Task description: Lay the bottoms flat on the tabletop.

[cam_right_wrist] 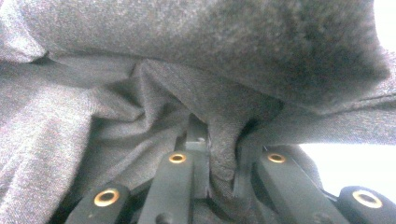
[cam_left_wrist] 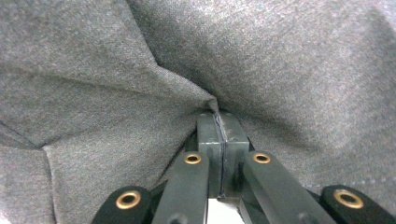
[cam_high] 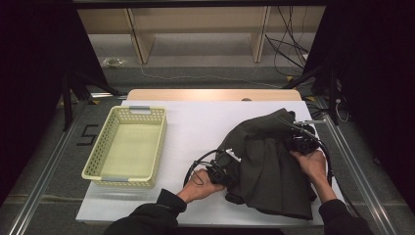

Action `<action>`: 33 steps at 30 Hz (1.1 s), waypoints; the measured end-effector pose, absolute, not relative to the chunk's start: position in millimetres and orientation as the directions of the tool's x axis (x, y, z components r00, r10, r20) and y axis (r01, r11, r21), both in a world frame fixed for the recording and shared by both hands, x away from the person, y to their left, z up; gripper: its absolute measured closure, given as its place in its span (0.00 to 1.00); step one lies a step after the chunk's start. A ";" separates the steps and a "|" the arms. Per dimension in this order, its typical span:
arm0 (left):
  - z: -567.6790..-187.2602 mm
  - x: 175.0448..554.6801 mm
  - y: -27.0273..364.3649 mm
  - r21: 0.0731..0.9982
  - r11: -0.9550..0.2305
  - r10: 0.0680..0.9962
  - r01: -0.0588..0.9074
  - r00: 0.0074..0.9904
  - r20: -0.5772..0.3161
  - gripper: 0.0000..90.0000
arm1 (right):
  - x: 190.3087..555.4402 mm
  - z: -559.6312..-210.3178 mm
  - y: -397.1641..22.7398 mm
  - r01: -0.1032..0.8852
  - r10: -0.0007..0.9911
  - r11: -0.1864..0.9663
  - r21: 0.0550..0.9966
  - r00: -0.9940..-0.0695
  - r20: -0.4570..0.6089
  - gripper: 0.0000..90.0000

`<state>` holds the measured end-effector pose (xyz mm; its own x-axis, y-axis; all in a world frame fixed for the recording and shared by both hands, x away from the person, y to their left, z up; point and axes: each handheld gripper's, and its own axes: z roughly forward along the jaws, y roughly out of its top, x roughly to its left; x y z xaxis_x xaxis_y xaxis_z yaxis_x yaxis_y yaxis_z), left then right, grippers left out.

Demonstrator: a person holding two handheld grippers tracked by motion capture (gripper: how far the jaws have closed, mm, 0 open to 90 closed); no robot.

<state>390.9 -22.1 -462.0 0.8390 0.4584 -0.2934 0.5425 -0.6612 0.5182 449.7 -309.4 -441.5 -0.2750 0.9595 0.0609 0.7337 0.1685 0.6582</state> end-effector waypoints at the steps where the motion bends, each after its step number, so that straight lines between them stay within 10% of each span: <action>1: -461.8 391.5 -20.5 0.518 -0.653 0.463 0.552 0.833 -0.304 0.98 | 449.4 -440.9 -309.9 0.735 0.959 0.168 0.657 -0.276 0.063 0.90; 6: -455.5 397.2 -5.0 0.532 -0.624 0.489 0.573 0.817 -0.306 0.92 | 446.3 -435.2 -310.0 0.727 0.956 0.175 0.664 -0.287 0.063 0.90; 20: -424.4 399.7 23.5 0.578 -0.562 0.588 0.592 0.777 -0.225 0.33 | 430.8 -409.1 -297.7 0.682 0.921 0.210 0.701 -0.378 0.091 0.91; 33: -418.3 403.6 42.0 0.575 -0.540 0.634 0.615 0.746 -0.202 0.19 | 426.9 -391.3 -272.6 0.650 0.873 0.219 0.728 -0.464 0.151 0.92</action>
